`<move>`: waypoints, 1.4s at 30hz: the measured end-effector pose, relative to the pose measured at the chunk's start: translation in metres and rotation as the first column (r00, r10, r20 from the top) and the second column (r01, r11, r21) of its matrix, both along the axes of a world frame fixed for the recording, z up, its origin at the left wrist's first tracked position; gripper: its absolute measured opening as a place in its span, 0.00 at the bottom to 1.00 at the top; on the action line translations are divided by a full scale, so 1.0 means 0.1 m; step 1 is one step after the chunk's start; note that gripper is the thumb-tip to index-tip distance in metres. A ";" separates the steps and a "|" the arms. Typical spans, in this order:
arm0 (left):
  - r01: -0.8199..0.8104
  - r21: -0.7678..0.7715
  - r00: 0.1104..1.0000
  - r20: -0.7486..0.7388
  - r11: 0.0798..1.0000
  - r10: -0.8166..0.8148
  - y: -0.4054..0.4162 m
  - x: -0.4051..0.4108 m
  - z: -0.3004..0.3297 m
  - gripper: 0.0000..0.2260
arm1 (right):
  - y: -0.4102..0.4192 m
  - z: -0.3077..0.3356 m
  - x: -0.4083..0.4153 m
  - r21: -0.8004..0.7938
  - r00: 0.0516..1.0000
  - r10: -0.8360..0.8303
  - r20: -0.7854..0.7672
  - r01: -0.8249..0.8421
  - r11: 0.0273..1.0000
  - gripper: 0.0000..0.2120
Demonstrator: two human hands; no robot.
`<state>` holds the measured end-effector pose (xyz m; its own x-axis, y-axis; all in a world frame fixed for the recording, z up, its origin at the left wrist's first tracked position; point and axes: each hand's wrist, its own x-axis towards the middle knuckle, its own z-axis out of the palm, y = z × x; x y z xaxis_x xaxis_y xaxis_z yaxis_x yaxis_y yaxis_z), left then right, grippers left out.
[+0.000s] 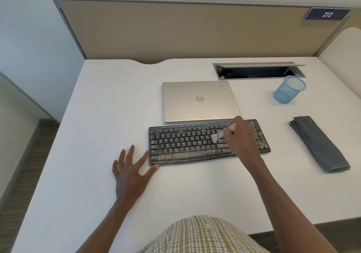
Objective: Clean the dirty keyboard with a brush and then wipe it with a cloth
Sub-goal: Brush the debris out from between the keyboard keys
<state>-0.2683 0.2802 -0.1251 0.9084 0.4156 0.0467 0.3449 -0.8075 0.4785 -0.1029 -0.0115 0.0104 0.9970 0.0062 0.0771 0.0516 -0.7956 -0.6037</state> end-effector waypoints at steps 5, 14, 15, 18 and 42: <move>-0.001 0.005 1.000 -0.004 1.000 0.001 0.00 0.00 0.01 0.33 | 0.03 -0.04 -0.02 0.030 0.982 0.189 -0.012 -0.189 0.982 0.06; 0.002 0.003 1.000 -0.002 1.000 -0.002 0.01 0.00 -0.01 0.33 | -0.13 -0.11 0.04 -0.201 0.924 0.381 -0.034 -0.379 0.903 0.08; 0.002 0.005 1.000 0.002 1.000 -0.002 0.00 0.00 -0.01 0.33 | -0.14 -0.10 0.04 -0.218 0.926 0.376 -0.023 -0.372 0.902 0.08; -0.004 -0.003 1.000 -0.008 1.000 0.004 0.01 0.00 0.00 0.33 | -0.07 -0.06 0.03 -0.184 0.922 0.387 0.023 -0.376 0.908 0.08; 0.003 -0.004 1.000 -0.015 1.000 -0.003 0.02 0.00 0.00 0.33 | -0.02 -0.07 -0.06 -0.027 0.995 0.000 0.100 0.003 1.000 0.01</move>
<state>-0.2682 0.2821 -0.1253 0.9103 0.4127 0.0312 0.3495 -0.8068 0.4765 -0.1088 -0.0138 0.0037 0.9844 0.0085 0.1759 0.1095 -0.8116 -0.5738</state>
